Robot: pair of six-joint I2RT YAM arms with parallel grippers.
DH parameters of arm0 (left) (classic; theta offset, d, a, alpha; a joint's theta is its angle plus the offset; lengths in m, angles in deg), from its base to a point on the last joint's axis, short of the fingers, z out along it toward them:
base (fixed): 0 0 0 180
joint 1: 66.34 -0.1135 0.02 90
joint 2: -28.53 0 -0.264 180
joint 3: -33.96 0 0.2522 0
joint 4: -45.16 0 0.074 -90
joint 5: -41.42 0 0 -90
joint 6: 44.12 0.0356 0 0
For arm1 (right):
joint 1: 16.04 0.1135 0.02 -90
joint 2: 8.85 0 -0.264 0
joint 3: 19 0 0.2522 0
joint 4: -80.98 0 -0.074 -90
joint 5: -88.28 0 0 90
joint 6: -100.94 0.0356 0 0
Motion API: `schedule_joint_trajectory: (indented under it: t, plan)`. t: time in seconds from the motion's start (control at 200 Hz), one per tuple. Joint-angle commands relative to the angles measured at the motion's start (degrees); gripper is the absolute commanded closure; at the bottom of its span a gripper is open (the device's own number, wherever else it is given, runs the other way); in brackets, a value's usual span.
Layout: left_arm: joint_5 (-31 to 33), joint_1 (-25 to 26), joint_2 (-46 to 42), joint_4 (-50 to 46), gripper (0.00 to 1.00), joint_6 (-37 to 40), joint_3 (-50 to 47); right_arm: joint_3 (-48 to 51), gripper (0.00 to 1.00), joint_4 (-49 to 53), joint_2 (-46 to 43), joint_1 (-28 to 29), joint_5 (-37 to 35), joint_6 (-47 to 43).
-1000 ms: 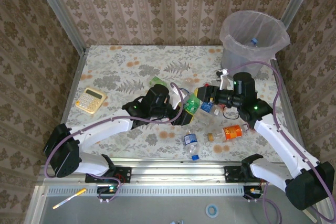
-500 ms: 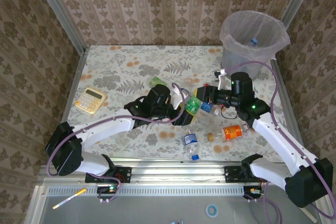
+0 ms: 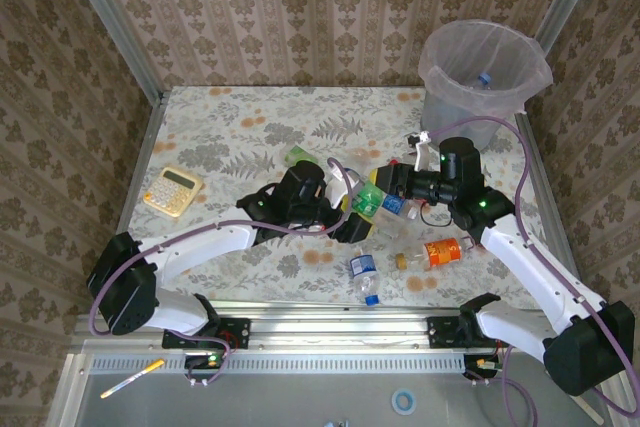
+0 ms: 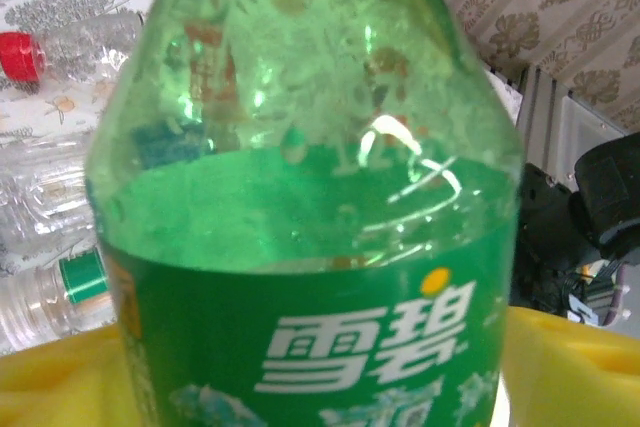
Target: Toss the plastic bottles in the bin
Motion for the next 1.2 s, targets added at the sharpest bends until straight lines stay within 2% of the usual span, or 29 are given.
schedule_joint_trajectory:
  t: [0.0,0.045,0.195,0.34,0.545,0.89,1.195]
  plan:
    - [1.22,0.36,-1.41,2.14,0.05,0.60,-0.57,-1.37,0.85,2.20,-1.05,0.25,-2.86,-1.86]
    - [1.91,0.35,-1.82,2.11,0.00,0.53,-0.98,-2.01,0.86,3.21,-1.49,0.25,-4.23,-2.82]
    - [4.48,-0.09,-3.67,2.15,0.00,0.29,-2.56,-4.87,0.91,7.31,-2.87,0.25,-9.67,-7.33]
    - [5.77,-1.25,-5.79,2.54,0.00,-0.42,-3.87,-9.59,0.93,12.49,-3.70,0.25,-16.19,-13.35]
    - [6.34,-3.22,-8.09,3.20,0.00,-1.24,-5.60,-14.76,0.93,14.66,-5.53,0.17,-25.65,-23.75]
    - [7.73,-4.78,-9.91,3.87,0.00,-1.92,-6.79,-16.33,0.95,3.23,-9.66,-0.07,-40.43,-40.65]
    - [6.67,-7.13,-10.66,5.32,0.00,-3.53,-8.09,-14.10,0.96,-12.18,-8.31,-0.61,-45.92,-56.71]
